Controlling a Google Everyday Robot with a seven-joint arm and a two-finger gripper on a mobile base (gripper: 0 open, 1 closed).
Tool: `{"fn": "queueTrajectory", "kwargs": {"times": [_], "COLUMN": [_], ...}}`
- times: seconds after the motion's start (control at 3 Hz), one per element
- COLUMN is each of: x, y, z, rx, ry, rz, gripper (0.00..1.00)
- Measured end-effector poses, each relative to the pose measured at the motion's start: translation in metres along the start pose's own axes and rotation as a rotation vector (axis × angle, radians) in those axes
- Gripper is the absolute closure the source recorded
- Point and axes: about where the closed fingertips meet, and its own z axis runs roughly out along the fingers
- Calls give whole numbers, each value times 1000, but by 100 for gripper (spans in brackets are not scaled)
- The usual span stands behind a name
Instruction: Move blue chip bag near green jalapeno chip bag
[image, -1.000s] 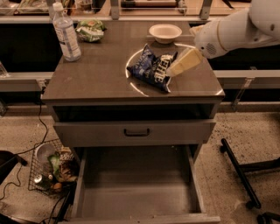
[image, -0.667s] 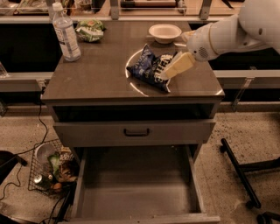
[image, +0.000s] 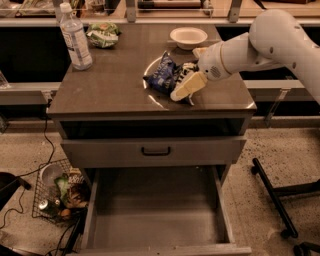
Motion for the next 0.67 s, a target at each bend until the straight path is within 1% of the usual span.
{"fn": "queueTrajectory", "kwargs": {"times": [0.67], "x": [-1], "y": [2], "z": [5], "rx": [-9], "ry": [0], "rz": [-2], "gripper": [49]}}
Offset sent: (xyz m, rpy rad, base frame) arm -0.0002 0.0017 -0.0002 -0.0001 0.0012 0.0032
